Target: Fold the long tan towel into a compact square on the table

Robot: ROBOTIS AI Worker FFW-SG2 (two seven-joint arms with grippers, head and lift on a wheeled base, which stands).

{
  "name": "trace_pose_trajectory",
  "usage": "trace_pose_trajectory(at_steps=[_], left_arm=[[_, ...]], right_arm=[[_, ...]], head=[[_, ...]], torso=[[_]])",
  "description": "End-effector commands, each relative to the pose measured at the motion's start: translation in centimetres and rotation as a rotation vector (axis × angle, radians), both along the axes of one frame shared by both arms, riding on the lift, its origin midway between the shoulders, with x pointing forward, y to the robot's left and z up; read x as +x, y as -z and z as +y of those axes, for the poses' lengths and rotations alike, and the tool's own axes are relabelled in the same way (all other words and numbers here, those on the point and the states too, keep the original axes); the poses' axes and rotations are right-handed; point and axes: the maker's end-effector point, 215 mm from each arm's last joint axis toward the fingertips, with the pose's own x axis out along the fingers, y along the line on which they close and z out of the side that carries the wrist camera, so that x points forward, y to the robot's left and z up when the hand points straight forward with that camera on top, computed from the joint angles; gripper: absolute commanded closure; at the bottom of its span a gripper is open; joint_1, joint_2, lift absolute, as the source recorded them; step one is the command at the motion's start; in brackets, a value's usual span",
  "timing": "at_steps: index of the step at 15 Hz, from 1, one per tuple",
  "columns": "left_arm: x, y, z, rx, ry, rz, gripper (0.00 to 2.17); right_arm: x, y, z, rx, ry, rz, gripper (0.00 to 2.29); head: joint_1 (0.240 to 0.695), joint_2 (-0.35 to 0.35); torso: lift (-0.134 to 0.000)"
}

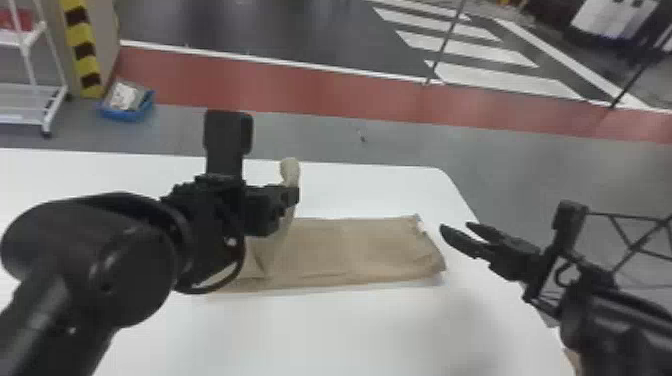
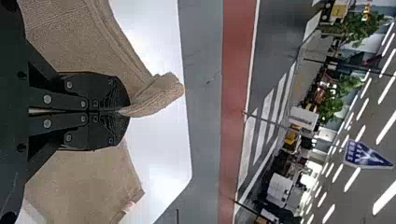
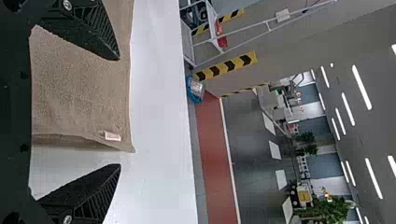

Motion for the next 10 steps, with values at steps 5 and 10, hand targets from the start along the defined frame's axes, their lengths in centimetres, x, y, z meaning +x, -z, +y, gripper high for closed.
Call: trace_pose_trajectory(at_steps=[5,10], left_arm=[[-1.8,-0.7,-2.4,0.036,0.079,0.009,1.79],[-3.7,3.7,-4.1,0.14,0.131,0.046,1.79]], right_arm=[[-0.7,0.3,-0.4,0.019,0.008,-0.004,0.07],[-1.9,0.6,-1.2,0.029,0.016,-0.008,0.07]], head=[[0.694,-0.35],[0.692,-0.35]], torso=[[-0.124],[-0.124]])
